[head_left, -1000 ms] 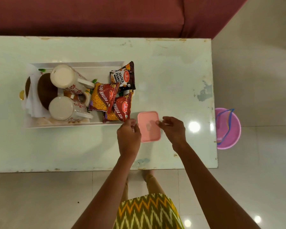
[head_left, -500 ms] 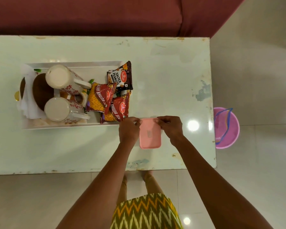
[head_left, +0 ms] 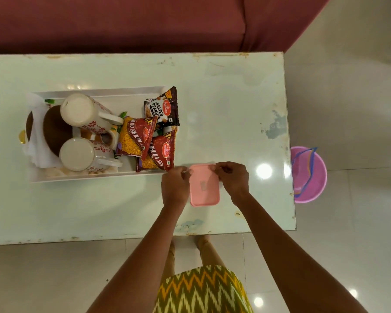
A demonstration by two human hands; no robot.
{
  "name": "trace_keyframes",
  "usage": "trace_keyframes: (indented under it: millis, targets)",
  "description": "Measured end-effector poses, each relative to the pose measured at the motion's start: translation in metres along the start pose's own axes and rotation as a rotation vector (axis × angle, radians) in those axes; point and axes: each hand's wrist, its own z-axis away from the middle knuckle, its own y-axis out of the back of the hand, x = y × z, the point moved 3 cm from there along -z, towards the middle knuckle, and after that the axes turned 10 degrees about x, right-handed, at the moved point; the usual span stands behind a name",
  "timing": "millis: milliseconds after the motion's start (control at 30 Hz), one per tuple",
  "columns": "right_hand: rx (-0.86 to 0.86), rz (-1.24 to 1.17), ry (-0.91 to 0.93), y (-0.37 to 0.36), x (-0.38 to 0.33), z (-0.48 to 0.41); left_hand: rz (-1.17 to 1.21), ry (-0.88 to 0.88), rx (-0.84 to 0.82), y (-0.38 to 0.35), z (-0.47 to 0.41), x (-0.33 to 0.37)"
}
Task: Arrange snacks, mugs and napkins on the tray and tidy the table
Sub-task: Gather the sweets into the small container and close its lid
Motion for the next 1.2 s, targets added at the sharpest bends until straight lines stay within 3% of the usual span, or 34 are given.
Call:
trace_keyframes:
  millis: [233, 467, 633, 767, 900, 1067, 1200]
  targets:
    - [-0.042, 0.111, 0.016, 0.010, 0.043, 0.041, 0.058, 0.079, -0.075, -0.004, 0.058, -0.037]
    - [0.114, 0.108, -0.100, 0.009, 0.057, 0.050, 0.105, 0.259, -0.025, -0.012, 0.061, -0.041]
    - [0.131, 0.118, -0.147, 0.007, 0.053, 0.049, 0.190, 0.438, -0.067, -0.012, 0.057, -0.040]
    - [0.095, 0.020, -0.203, 0.012, 0.047, 0.045, 0.194, 0.385, -0.067, -0.009, 0.052, -0.030]
    - [0.108, -0.056, -0.147, 0.010, 0.021, 0.027, 0.324, 0.380, 0.010, -0.004, 0.037, -0.007]
    - [0.107, -0.096, -0.111, -0.006, -0.023, -0.004, 0.649, 0.645, 0.034, -0.012, 0.011, 0.024]
    - [0.092, -0.116, -0.119, -0.018, -0.042, -0.020, 0.743, 0.653, 0.012, -0.014, -0.005, 0.040]
